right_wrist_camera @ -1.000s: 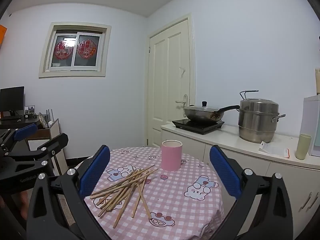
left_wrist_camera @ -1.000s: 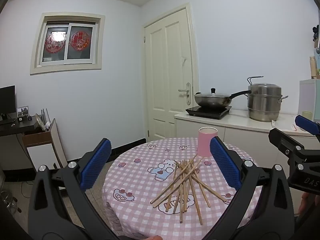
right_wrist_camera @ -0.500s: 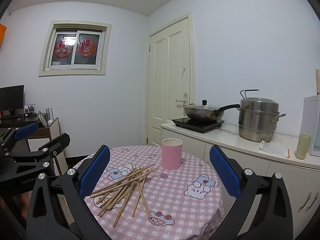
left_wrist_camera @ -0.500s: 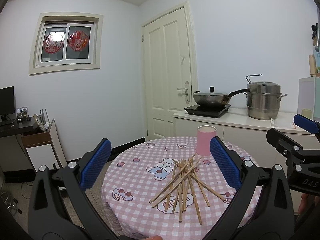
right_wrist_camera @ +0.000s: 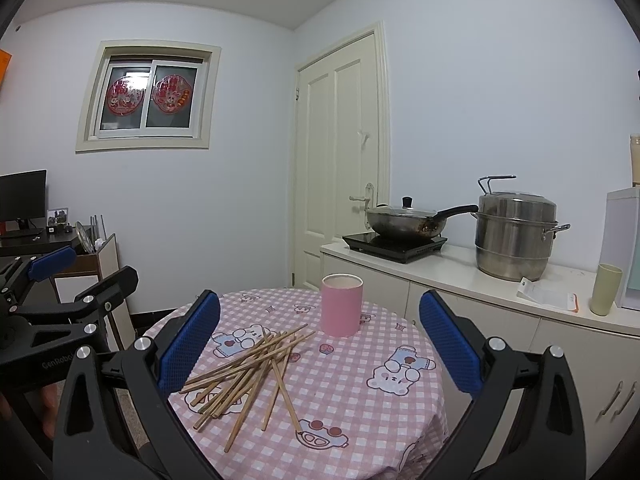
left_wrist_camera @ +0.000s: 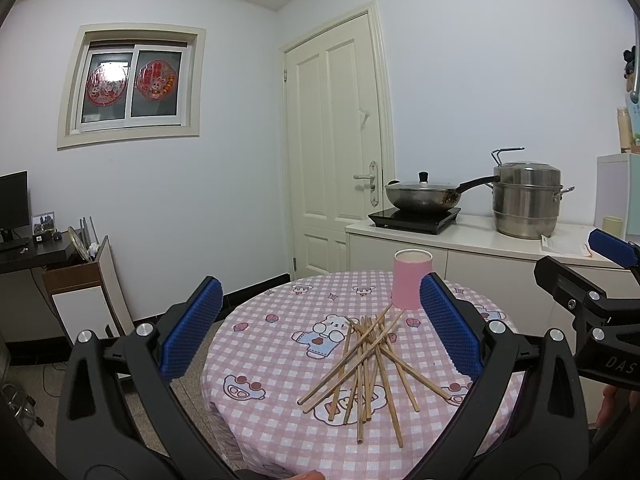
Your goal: Organize utensils
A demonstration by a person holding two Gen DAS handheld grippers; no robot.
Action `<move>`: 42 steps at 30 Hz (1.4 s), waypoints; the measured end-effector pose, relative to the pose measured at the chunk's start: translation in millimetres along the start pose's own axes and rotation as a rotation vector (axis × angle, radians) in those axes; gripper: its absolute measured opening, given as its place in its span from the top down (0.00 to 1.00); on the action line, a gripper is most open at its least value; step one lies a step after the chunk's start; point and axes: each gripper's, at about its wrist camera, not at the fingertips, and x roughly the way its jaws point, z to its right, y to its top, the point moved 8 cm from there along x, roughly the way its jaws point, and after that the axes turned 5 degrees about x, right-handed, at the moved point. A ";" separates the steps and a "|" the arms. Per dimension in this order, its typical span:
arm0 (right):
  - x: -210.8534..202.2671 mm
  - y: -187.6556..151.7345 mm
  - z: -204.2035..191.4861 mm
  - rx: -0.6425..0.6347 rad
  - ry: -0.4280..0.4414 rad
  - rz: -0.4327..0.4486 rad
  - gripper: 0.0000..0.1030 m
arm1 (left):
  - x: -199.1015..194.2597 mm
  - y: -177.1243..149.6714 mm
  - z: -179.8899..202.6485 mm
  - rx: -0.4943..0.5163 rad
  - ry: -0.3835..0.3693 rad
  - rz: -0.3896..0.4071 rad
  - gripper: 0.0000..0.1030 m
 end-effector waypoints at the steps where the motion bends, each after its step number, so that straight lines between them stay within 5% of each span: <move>1: 1.0 1.0 0.2 0.000 0.000 -0.002 0.07 | -0.3 -0.1 0.4 0.001 -0.001 -0.001 0.06; 31: 7.8 -4.9 4.4 0.004 -0.007 -0.036 0.07 | 7.0 -11.9 1.0 0.006 -0.003 -0.023 0.06; 42: 28.9 -20.2 7.7 0.023 0.012 -0.111 0.07 | 31.8 -32.7 -4.8 -0.016 -0.006 -0.114 0.06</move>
